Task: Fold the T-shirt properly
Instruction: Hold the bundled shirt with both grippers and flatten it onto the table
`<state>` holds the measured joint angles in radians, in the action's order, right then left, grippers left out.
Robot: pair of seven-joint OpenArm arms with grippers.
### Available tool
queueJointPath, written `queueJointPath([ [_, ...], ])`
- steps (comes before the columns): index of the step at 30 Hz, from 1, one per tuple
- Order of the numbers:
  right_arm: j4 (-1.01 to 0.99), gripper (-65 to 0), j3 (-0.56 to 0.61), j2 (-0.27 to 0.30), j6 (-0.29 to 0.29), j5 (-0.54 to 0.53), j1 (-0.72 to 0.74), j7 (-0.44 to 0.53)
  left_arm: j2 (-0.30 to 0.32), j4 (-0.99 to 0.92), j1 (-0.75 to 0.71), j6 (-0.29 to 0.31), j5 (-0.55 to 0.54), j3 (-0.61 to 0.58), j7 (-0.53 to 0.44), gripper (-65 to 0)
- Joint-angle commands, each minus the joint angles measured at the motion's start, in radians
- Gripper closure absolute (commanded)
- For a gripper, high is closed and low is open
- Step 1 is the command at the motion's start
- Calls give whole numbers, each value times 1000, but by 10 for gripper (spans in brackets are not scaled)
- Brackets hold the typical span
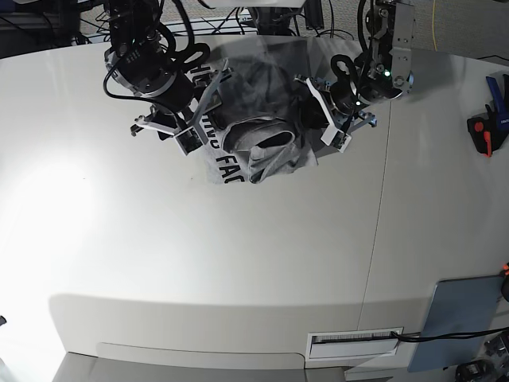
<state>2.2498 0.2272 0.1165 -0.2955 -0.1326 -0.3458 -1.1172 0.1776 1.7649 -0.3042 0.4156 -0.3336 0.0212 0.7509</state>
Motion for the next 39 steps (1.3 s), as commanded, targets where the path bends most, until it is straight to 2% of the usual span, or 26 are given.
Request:
queueJointPath([
  [1, 13, -239, 0, 2, 1, -8, 5, 27, 3, 14, 5, 1, -11, 2, -18, -162],
  [3, 13, -173, 0, 2, 0, -8, 5, 27, 2, 14, 5, 1, -11, 2, -18, -162],
  [6, 13, -17, 0, 2, 0, -8, 5, 43, 2, 14, 5, 1, -11, 2, -18, -162],
  [7, 13, 0, 1, 2, 0, -6, 5, 60, 2, 14, 5, 1, -11, 2, -18, -162],
  [12, 13, 0, 18, 2, -23, -6, 5, 100, 3, 14, 5, 1, -11, 2, -18, -162],
  [16, 13, 0, 104, 3, -57, -4, 5, 95, 3, 14, 5, 1, -10, 2, -18, -162],
  [21, 15, 0, 173, 2, -52, 130, 27, 97, 3, 14, 5, 1, -10, 2, -18, -162],
  [22, 15, -4, 171, 3, -52, 148, 35, 97, 3, 14, 5, 1, -10, 2, -18, -162],
  [26, 15, -231, 156, 2, -52, 149, 49, 126, 3, 14, 5, 1, -10, 2, -18, -162],
  [28, 15, -306, 156, 2, -52, 153, 49, 125, 3, 14, 5, 1, -10, 2, -18, -162],
  [34, 14, -316, 155, 2, -44, 208, 49, 68, 3, 14, 5, 1, -10, 2, -18, -162],
  [37, 13, -316, 136, 2, 18, 208, 44, 49, 3, 14, 5, 1, -10, 2, -18, -162],
  [39, 13, -316, 103, 2, 35, 208, 43, 51, 3, 14, 5, 2, -11, 2, -18, -162],
])
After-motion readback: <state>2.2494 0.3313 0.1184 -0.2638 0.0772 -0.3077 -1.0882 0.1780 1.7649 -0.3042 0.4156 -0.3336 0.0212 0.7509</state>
